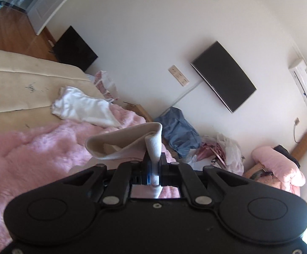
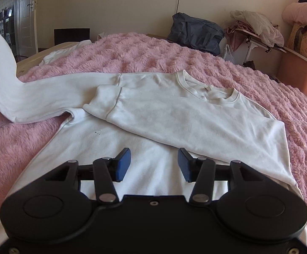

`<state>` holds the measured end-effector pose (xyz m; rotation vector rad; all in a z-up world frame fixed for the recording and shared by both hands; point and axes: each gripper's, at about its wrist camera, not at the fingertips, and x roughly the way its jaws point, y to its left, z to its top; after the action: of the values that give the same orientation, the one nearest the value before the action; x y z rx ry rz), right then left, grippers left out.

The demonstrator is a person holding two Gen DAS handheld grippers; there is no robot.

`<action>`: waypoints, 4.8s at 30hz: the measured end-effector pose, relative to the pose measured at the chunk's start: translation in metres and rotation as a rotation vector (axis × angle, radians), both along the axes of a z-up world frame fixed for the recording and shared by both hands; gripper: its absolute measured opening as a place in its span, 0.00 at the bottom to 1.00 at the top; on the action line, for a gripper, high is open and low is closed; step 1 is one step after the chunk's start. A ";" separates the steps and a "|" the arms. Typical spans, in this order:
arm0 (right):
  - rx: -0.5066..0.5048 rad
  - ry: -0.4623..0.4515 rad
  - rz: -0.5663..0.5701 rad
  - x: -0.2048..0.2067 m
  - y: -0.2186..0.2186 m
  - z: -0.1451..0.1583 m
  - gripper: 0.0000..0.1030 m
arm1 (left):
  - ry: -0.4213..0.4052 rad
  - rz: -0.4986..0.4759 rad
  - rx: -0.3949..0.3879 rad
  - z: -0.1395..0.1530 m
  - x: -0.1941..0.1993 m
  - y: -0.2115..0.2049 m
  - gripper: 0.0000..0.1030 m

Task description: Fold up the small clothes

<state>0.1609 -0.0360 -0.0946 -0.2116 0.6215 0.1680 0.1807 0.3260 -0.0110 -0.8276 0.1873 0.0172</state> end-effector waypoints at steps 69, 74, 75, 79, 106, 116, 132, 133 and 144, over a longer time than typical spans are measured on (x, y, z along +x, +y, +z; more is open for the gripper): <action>0.256 -0.078 -0.162 0.069 -0.247 -0.009 0.49 | 0.454 -0.370 0.806 -0.110 0.071 -0.229 0.43; 0.289 -0.047 -0.174 0.104 -0.238 -0.023 0.46 | 0.468 -0.348 0.869 -0.129 0.076 -0.215 0.44; 0.287 -0.038 -0.186 0.110 -0.237 -0.025 0.46 | 0.461 -0.358 0.874 -0.132 0.080 -0.217 0.44; 0.330 0.013 -0.215 0.130 -0.241 -0.036 0.47 | 0.466 -0.370 0.923 -0.147 0.090 -0.227 0.44; 0.456 -0.067 -0.229 0.134 -0.252 -0.026 0.06 | 0.470 -0.086 1.024 -0.158 0.096 -0.233 0.06; 0.410 -0.002 -0.318 0.142 -0.256 -0.063 0.04 | 0.590 -0.092 0.718 -0.179 0.105 -0.199 0.15; 0.512 0.055 -0.284 0.088 -0.263 -0.040 0.19 | 0.385 -0.061 0.666 -0.114 0.063 -0.204 0.34; 0.512 0.066 -0.280 0.086 -0.261 -0.042 0.22 | 0.365 -0.084 0.649 -0.113 0.068 -0.205 0.35; 0.537 0.038 -0.289 0.072 -0.263 -0.042 0.06 | 0.468 -0.170 0.536 -0.152 0.126 -0.208 0.39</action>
<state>0.2334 -0.2987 -0.1364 0.3991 0.6161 0.0549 0.3068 0.1180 -0.1625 -0.2591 0.6631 0.0971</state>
